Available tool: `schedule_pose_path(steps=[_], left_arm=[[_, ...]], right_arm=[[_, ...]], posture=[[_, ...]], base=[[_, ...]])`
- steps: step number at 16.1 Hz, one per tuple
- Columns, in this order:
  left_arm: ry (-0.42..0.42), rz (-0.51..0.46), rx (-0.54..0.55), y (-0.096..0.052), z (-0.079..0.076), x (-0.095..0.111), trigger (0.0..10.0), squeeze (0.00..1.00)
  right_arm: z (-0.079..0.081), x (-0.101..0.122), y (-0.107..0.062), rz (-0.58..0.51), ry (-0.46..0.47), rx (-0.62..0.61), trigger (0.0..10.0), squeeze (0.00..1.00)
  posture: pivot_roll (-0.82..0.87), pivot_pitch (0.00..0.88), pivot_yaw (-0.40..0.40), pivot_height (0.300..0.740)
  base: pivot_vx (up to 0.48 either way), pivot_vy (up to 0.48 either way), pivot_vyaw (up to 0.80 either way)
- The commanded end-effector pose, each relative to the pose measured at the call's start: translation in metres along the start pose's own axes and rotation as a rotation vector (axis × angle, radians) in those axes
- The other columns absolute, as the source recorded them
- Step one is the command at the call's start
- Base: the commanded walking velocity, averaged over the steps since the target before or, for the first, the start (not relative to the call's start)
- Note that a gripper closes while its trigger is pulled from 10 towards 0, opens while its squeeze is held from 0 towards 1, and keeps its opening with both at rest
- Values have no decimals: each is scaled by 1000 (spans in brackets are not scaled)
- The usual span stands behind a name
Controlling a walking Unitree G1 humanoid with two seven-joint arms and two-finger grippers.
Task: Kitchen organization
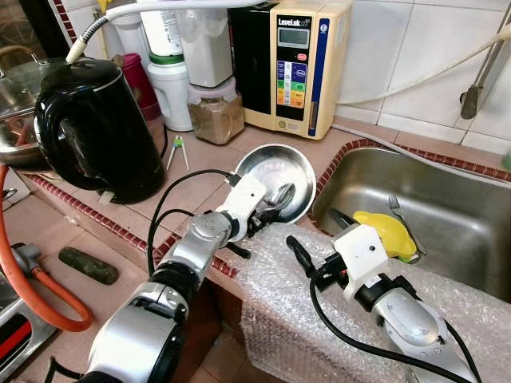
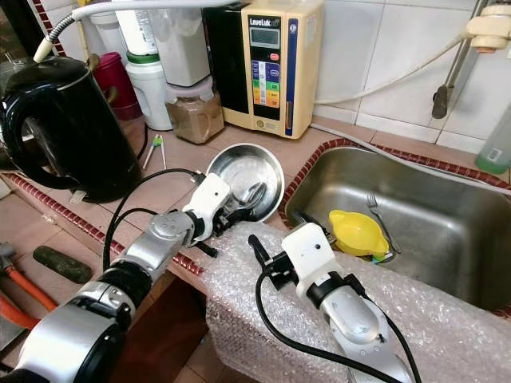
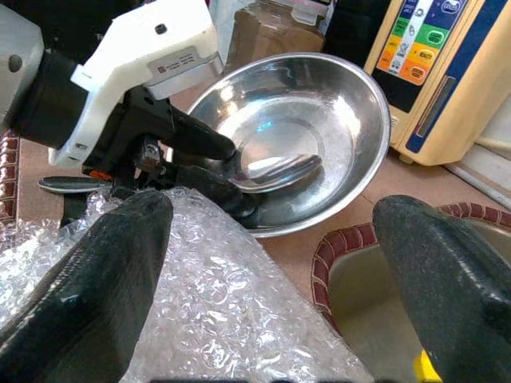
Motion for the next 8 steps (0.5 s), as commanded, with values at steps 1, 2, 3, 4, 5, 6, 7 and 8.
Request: schedule_pose_path(steps=[1, 2, 3, 4, 5, 6, 7, 8], left_arm=[[7, 71, 23, 0, 2, -14, 0, 0], [6, 69, 40, 0, 3, -13, 0, 0], [-2, 52, 77, 2, 6, -8, 0, 0], [2, 51, 94, 2, 7, -8, 0, 0], [0, 47, 116, 1, 10, -7, 0, 0], [-4, 47, 136, 1, 12, -8, 0, 0], [-2, 48, 153, 1, 14, -8, 0, 0], [-8, 37, 193, -1, 20, -7, 157, 0]], right_arm=[[0, 5, 1, -14, -12, -1, 10000, 0], [-1, 5, 1, -14, -14, -5, 10000, 0], [-3, 4, 2, -9, -22, -14, 10000, 0], [-4, 4, 2, -8, -22, -24, 10000, 0], [-6, 4, 2, -7, -26, -31, 10000, 0], [-7, 4, 2, -6, -30, -40, 10000, 0], [-8, 3, 2, -5, -32, -45, 10000, 0], [-10, 4, 2, -4, -38, -59, 10000, 0]], posture=[[-74, 0, 111, 740], [-75, 0, 112, 740], [-75, 0, 113, 740], [-77, 0, 114, 740], [-78, 0, 114, 740], [-78, 0, 116, 740], [-79, 0, 115, 740], [-80, 0, 116, 740]], base=[[0, 0, 0], [0, 0, 0], [0, 0, 0], [0, 0, 0], [0, 0, 0], [0, 0, 0], [0, 0, 0], [0, 0, 0]])
Point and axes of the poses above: a point about 5 cm out from each wrist's last joint towards the gripper, its own y axis pointing out of the wrist towards the gripper, its own x axis along the axis of the wrist's last joint, z = x × y, the point moved 4 cm from there along y, pointing out of the wrist towards the gripper, and after that the axes turned 8 degrees about -y, right-handed, at the moved point
